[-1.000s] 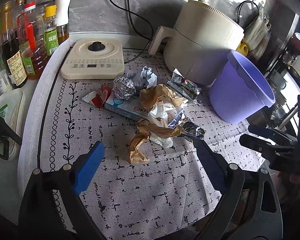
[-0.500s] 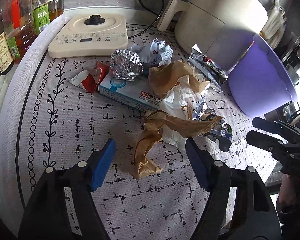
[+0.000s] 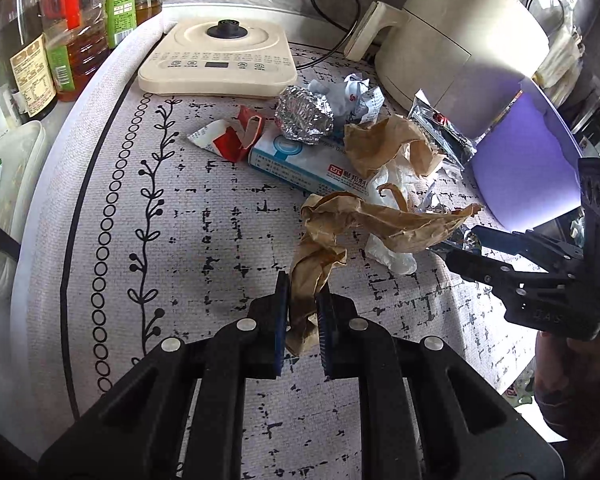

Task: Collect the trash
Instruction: 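Grasp the silver chip bag with the right gripper while the left gripper grasps the brown paper, then carry the chip bag and brown paper into the lavender bucket and open both grippers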

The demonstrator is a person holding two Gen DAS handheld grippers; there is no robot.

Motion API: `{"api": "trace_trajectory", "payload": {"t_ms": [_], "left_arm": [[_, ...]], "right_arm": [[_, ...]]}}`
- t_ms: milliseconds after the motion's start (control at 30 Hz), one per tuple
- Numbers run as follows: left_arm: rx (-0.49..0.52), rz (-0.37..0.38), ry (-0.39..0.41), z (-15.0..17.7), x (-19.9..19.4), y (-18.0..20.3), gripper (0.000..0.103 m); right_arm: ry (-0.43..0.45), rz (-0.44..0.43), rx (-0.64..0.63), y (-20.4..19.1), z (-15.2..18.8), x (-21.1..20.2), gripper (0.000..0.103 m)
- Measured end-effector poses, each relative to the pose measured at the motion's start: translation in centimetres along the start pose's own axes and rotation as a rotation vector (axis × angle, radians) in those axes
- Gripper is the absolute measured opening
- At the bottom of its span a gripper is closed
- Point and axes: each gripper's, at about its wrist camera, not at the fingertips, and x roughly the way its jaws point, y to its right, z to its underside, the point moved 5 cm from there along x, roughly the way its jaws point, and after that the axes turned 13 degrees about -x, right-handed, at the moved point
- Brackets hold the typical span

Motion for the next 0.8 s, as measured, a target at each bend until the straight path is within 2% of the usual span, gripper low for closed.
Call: {"api": "trace_trajectory", "payload": {"t_ms": [67, 100, 167, 233, 533, 800], "left_arm": [[-0.006, -0.003, 0.004, 0.2, -0.6, -0.7, 0.014], [-0.008, -0.002, 0.008, 0.3, -1.0, -1.0, 0.014], [-0.008, 0.007, 0.023, 0.3, -1.9, -1.3, 0.014], [-0.007, 0.024, 0.05, 0.4, -3.4, -1.5, 0.014], [0.049, 0.072, 0.122, 1.1, -8.3, -1.8, 0.014], [0.11, 0.116, 0.188, 0.9, -12.3, -1.8, 0.014]], "right_arm": [[-0.015, 0.001, -0.017, -0.4, 0.1, 0.5, 0.052], [-0.022, 0.011, -0.023, -0.6, 0.1, 0.6, 0.051], [-0.02, 0.024, -0.022, -0.9, 0.0, 0.2, 0.036], [-0.025, 0.033, -0.009, -1.1, -0.1, -0.7, 0.033], [0.086, 0.105, 0.066, -1.6, 0.3, -6.3, 0.03], [0.188, 0.176, 0.096, -4.1, 0.4, -11.8, 0.03]]}}
